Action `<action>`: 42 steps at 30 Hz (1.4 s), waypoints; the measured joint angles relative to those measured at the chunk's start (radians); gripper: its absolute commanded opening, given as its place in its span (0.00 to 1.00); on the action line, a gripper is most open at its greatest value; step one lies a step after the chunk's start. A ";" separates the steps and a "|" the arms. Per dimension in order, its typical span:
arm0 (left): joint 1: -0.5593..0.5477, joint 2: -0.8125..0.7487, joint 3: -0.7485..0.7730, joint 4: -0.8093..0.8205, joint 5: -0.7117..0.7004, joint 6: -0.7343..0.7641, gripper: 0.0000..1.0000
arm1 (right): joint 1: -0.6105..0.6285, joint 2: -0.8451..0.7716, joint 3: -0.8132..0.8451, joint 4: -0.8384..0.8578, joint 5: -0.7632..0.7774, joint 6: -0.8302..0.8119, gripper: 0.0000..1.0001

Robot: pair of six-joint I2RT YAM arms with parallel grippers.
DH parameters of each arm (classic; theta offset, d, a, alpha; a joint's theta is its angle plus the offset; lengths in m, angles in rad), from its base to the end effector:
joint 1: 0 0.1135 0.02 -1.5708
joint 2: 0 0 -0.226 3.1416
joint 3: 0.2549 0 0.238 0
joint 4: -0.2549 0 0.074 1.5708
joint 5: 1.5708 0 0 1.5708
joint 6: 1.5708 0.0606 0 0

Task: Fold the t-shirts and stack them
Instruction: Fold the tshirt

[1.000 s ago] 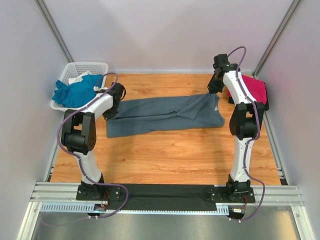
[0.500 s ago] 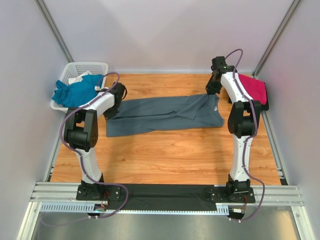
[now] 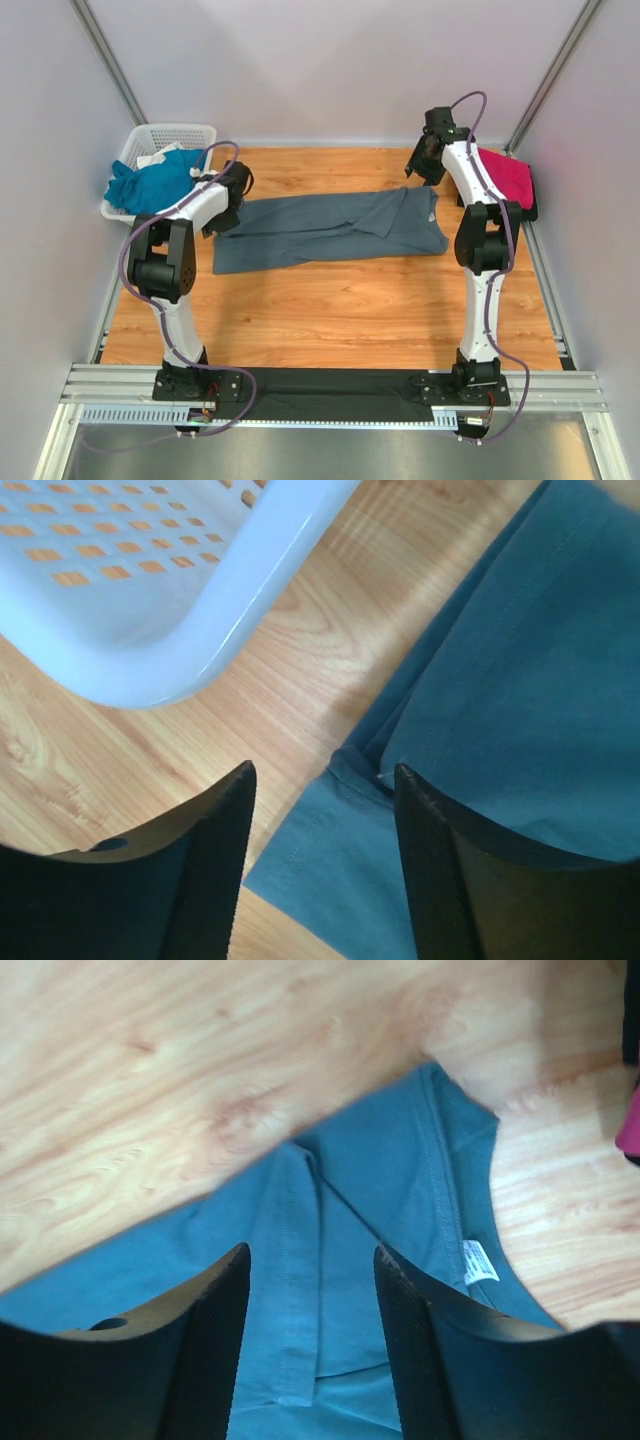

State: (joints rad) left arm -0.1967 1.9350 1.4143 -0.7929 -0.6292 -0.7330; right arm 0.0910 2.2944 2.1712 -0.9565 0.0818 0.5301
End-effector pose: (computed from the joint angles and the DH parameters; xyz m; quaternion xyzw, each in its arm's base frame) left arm 0.3614 -0.0357 0.1432 -0.2881 0.8989 0.2196 0.2466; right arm 0.4675 0.0377 0.1956 0.2208 0.9438 0.0365 0.2434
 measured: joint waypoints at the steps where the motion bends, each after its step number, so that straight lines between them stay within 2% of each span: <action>1: 0.000 -0.006 0.003 0.002 0.008 0.002 0.67 | -0.001 0.003 0.019 -0.002 -0.008 -0.004 0.56; 7: -0.020 -0.127 0.006 0.029 0.073 0.024 0.81 | -0.003 -0.020 0.056 0.009 -0.079 -0.020 0.68; 11: -0.082 -0.216 0.039 0.065 0.124 0.033 0.88 | -0.003 -0.106 -0.067 0.023 -0.122 -0.022 0.70; 14: -0.150 -0.255 0.043 0.148 0.199 0.052 0.89 | -0.003 -0.183 -0.196 0.042 -0.153 -0.010 0.73; 16: -0.210 -0.256 0.050 0.219 0.252 0.075 0.90 | -0.003 -0.215 -0.258 0.041 -0.156 0.003 0.74; 18: -0.271 -0.227 0.088 0.266 0.295 0.100 0.90 | -0.005 -0.230 -0.294 0.040 -0.156 0.014 0.81; 21: -0.373 -0.114 0.225 0.326 0.367 0.167 0.90 | -0.023 -0.248 -0.325 0.032 -0.162 0.045 0.82; 28: -0.543 0.077 0.369 0.476 0.547 0.333 0.88 | -0.153 -0.367 -0.518 0.072 -0.200 0.049 0.81; 30: -0.571 0.146 0.420 0.494 0.581 0.381 0.88 | -0.189 -0.378 -0.565 0.096 -0.199 0.037 0.75; 34: -0.596 0.236 0.447 0.517 0.620 0.430 0.87 | -0.205 -0.379 -0.644 0.125 -0.205 0.006 0.67; 42: -0.598 0.267 0.447 0.522 0.652 0.528 0.86 | -0.192 -0.477 -0.805 0.185 -0.195 -0.053 0.62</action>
State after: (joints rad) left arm -0.7948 2.2017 1.8610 -0.2707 0.0223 -0.2047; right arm -0.1013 1.8175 1.3663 -0.7715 -0.1135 0.4767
